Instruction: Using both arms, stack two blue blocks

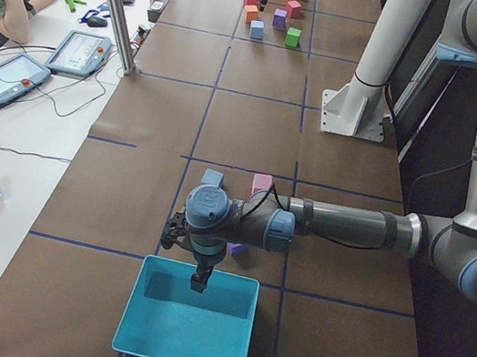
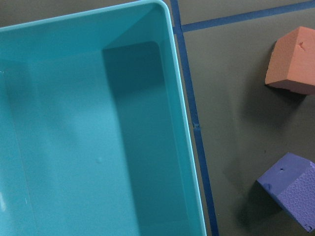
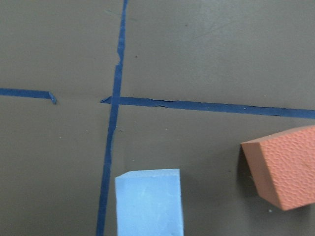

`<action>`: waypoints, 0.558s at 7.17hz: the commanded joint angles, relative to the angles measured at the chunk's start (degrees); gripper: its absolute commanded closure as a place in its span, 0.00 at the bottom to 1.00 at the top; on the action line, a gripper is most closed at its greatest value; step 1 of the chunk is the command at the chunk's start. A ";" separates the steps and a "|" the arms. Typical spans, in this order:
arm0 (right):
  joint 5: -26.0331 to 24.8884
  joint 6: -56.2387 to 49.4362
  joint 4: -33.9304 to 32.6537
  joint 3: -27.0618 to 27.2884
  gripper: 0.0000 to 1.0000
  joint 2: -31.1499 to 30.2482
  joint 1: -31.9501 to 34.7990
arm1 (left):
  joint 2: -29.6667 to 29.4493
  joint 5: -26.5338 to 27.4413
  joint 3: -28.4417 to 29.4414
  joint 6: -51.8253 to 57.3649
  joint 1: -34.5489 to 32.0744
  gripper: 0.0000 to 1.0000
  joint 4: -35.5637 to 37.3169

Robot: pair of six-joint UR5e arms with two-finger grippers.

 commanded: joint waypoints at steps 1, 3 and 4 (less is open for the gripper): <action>-2.93 1.44 0.49 -3.14 0.00 2.86 -3.26 | -0.02 0.00 0.00 0.00 0.00 0.00 0.00; -4.96 0.91 0.50 -4.65 0.00 2.87 -4.94 | -0.02 0.00 0.00 0.00 0.00 0.00 0.00; -4.96 0.91 0.58 -5.35 0.00 2.95 -5.38 | -0.02 0.00 0.00 0.00 0.00 0.00 0.00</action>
